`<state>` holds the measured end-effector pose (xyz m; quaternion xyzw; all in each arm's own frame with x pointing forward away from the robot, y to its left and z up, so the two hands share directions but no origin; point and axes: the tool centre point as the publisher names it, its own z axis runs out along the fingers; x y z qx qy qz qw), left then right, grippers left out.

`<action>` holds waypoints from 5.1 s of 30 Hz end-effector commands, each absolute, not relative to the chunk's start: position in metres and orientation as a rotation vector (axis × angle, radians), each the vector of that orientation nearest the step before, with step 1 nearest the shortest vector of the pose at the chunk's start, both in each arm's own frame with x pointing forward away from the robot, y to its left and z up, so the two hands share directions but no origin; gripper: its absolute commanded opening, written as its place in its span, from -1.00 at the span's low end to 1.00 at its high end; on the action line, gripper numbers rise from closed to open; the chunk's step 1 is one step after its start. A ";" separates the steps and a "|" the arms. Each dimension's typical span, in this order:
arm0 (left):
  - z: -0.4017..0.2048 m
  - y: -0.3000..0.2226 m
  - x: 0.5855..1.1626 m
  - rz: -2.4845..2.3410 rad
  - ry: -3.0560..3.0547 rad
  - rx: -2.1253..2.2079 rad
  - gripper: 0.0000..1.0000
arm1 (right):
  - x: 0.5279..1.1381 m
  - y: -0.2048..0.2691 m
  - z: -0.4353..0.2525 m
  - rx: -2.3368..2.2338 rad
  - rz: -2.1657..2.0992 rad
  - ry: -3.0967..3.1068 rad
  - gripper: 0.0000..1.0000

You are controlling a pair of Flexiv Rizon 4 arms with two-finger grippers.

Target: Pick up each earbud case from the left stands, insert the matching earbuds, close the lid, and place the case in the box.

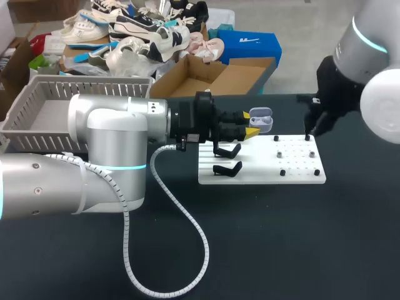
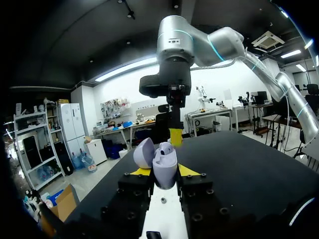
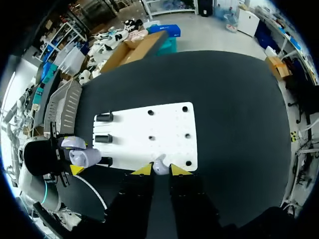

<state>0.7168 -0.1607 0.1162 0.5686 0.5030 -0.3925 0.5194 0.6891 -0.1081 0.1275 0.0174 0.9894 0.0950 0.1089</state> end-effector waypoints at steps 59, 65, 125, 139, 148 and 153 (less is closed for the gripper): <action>0.116 -0.161 0.715 -0.935 1.208 1.358 -1.00 | 0.688 -0.018 0.182 -1.140 0.236 2.614 -1.00; 0.116 -0.161 0.715 -0.935 1.208 1.358 -1.00 | 0.689 -0.014 0.180 -1.156 0.230 2.606 -1.00; 0.116 -0.161 0.715 -0.935 1.208 1.358 -1.00 | 0.699 0.001 0.159 -1.221 0.077 2.666 -1.00; 0.116 -0.161 0.715 -0.935 1.208 1.358 -1.00 | 0.699 0.003 0.154 -1.227 0.071 2.684 -1.00; 0.116 -0.161 0.715 -0.935 1.208 1.358 -1.00 | 0.697 0.001 0.154 -1.208 0.082 2.690 -1.00; 0.116 -0.161 0.715 -0.935 1.208 1.358 -1.00 | 0.697 -0.002 0.154 -1.190 0.097 2.689 -1.00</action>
